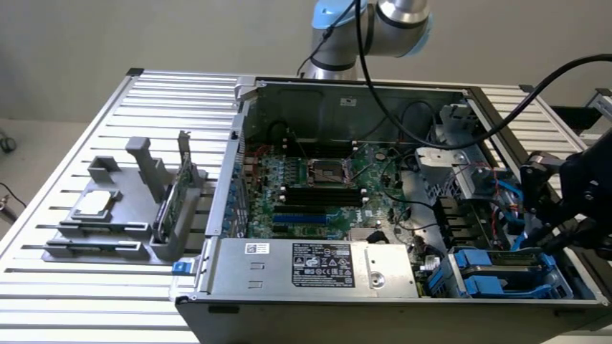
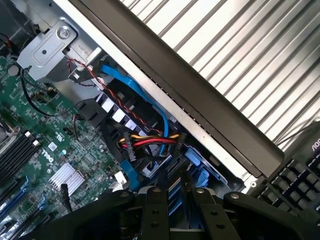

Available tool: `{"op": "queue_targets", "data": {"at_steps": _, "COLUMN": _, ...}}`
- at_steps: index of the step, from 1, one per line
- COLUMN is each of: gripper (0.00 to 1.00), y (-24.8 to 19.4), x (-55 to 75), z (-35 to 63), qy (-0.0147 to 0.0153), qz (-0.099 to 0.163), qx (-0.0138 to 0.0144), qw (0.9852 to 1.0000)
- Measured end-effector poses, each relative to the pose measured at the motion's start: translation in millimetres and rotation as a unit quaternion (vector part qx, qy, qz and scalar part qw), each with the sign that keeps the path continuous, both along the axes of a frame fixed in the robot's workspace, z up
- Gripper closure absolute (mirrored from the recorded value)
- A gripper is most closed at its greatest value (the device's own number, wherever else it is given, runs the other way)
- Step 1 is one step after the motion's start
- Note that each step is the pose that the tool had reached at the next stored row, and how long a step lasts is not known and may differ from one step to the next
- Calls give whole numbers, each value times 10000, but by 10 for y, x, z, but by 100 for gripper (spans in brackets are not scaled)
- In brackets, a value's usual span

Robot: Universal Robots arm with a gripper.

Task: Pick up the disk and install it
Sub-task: 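Insert the first disk wire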

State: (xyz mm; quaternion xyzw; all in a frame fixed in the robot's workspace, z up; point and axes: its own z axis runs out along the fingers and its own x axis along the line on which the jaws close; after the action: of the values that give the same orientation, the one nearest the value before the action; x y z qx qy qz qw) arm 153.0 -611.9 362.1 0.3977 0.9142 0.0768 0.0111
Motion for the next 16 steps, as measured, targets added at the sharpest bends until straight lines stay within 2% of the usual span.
{"op": "queue_targets", "data": {"at_steps": 3, "gripper": 75, "y": -10, "x": 10, "z": -7, "qy": 27, "qz": -2, "qx": 106, "qw": 9999}}
{"op": "queue_targets", "data": {"at_steps": 7, "gripper": 75, "y": -26, "x": 28, "z": -23, "qy": 37, "qz": -8, "qx": 271, "qw": 9996}}
{"op": "queue_targets", "data": {"at_steps": 9, "gripper": 75, "y": -34, "x": 29, "z": -34, "qy": 36, "qz": -24, "qx": 325, "qw": 9995}}
{"op": "queue_targets", "data": {"at_steps": 11, "gripper": 75, "y": -48, "x": 30, "z": -53, "qy": 36, "qz": -48, "qx": 357, "qw": 9993}}
{"op": "queue_targets", "data": {"at_steps": 16, "gripper": 75, "y": -94, "x": 30, "z": -111, "qy": 33, "qz": -123, "qx": 384, "qw": 9992}}
